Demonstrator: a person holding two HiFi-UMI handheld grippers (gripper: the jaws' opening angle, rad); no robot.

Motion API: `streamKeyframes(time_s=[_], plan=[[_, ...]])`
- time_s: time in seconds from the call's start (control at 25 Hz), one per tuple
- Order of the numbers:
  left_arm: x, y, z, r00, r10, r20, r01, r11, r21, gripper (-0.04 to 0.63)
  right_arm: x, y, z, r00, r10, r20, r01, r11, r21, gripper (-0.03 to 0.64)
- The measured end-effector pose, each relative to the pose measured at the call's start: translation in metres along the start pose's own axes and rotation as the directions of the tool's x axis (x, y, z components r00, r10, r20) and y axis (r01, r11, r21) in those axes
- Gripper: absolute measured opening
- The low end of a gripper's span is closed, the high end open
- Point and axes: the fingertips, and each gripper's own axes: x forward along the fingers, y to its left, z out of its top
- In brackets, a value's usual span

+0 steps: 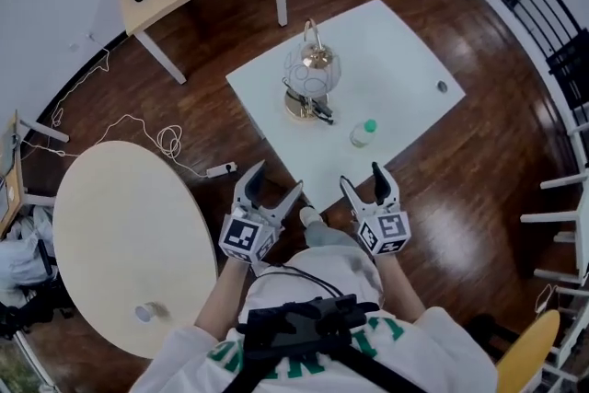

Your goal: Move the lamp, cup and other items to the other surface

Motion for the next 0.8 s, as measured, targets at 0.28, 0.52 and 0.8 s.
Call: streamKeyframes(time_s=[0.28, 0.52, 0.8], plan=[[0.055, -0.035, 0.012, 0.996, -0.072, -0.049, 0.069, 0.996, -0.056, 0.334, 0.01, -0.072, -0.006, 0.995, -0.097, -0.004, 0.097, 0.995, 0.014, 0.365], [0.069, -0.034, 0.005, 0.996, -0.036, -0.085, 0.031, 0.998, -0.06, 0.334, 0.045, -0.096, -0.033, 0.995, -0.071, -0.069, 0.07, 0.997, -0.025, 0.365], [0.061, -0.016, -0.015, 0.992, 0.065, -0.108, -0.067, 0.998, -0.018, 0.334, 0.082, -0.105, -0.05, 0.994, -0.023, -0.107, 0.022, 1.0, -0.015, 0.365]])
